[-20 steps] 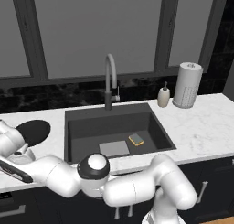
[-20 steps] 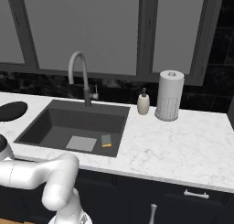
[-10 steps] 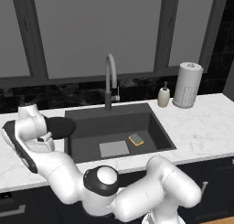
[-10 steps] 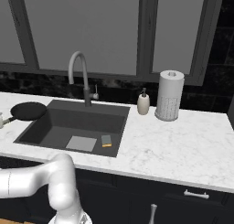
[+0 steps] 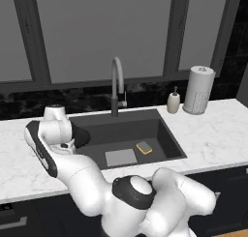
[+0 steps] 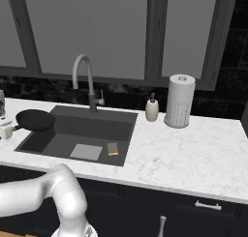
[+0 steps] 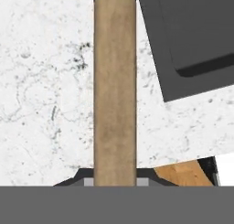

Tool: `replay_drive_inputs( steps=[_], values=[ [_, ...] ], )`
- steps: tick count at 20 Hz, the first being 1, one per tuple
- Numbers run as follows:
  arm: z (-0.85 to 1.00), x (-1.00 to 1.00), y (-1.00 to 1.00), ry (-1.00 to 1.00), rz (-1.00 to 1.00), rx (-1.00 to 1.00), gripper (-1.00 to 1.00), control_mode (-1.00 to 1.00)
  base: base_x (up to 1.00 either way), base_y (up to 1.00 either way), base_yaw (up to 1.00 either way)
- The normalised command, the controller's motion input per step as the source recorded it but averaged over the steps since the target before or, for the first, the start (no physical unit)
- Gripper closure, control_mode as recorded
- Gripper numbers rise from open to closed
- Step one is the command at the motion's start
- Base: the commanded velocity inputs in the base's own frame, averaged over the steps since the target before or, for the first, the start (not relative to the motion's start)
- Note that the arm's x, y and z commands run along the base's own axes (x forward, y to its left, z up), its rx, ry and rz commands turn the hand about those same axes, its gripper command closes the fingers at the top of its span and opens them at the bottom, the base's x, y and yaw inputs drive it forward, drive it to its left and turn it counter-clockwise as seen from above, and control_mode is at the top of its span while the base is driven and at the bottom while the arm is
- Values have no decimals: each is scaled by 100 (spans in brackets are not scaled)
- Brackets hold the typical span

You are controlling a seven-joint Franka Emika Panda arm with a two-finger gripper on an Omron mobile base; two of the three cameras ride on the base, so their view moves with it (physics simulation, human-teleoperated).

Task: Pick the pan and sponge and place them into the sink. Then turn on the water.

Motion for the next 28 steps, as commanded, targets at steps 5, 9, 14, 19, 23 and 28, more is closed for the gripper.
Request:
replay_drive_inputs(
  steps=[5, 9, 14, 19, 23, 28],
  values=[
    [31, 0, -44, 6, 15, 0, 100, -100, 0, 0, 0],
    [46, 9, -50, 11, 23, 0, 100, -100, 0, 0, 0],
    [23, 12, -67, 5, 25, 0, 100, -100, 0, 0, 0],
    [7, 0, -71, -1, 28, 0, 100, -100, 0, 0, 0],
    [0, -26, -98, -20, 22, 10, 100, -100, 0, 0, 0],
    [9, -40, -100, -31, 20, 22, 100, -100, 0, 0, 0]
  ],
)
